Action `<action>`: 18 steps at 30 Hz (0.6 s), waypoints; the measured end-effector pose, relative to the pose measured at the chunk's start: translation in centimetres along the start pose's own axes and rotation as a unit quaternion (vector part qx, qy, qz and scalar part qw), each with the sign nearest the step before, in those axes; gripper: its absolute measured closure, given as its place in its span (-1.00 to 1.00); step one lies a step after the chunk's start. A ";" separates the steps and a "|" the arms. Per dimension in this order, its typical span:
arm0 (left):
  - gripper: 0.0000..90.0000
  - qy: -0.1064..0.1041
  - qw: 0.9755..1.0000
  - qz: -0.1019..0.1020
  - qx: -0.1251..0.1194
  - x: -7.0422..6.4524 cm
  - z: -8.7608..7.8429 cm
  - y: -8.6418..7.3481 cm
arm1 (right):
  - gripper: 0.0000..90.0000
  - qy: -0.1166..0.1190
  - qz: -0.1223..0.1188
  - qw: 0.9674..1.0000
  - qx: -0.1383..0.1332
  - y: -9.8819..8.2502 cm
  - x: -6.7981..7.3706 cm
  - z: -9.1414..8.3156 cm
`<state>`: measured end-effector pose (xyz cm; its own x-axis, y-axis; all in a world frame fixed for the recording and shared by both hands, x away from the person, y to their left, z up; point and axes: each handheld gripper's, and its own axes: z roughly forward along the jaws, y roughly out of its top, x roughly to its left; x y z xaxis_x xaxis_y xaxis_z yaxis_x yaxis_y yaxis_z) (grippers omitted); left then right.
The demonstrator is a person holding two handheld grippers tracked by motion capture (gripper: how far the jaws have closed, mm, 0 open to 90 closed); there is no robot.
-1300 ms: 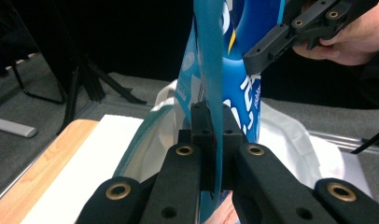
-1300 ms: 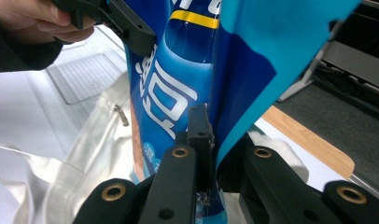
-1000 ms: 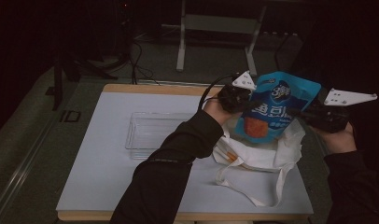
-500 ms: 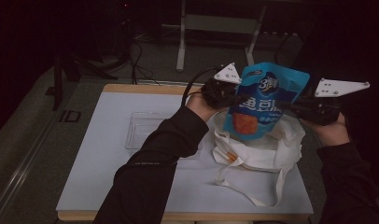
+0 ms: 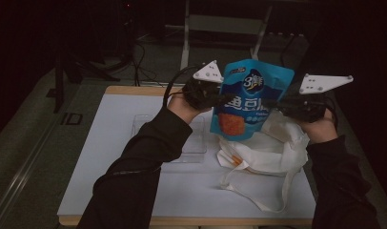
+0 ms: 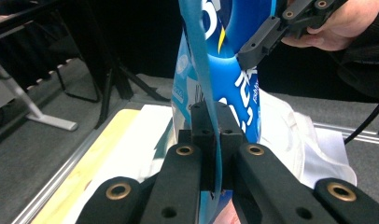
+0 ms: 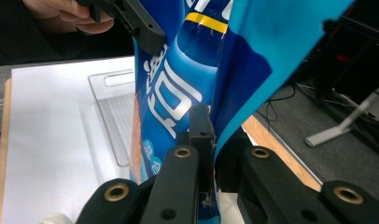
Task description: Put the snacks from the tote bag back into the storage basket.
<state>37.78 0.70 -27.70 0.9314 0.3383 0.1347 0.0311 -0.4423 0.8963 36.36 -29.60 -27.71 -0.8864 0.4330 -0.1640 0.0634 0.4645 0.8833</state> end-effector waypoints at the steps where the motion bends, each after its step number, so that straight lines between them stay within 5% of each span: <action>1: 1.00 0.004 1.000 -0.003 0.002 0.1 -0.7 -0.3 | 0.96 0.002 -0.002 1.000 0.000 0.2 0.1 0.3; 18: 1.00 0.030 0.999 -0.014 0.011 1.0 -5.8 -2.6 | 0.96 0.036 -0.026 0.999 0.001 3.1 1.9 5.0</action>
<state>36.51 7.04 -27.47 0.9066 0.3995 0.1361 0.0647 -0.4502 0.8906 37.20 -23.50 -27.52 -0.9192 0.3518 -0.1771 0.0176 0.4859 0.8739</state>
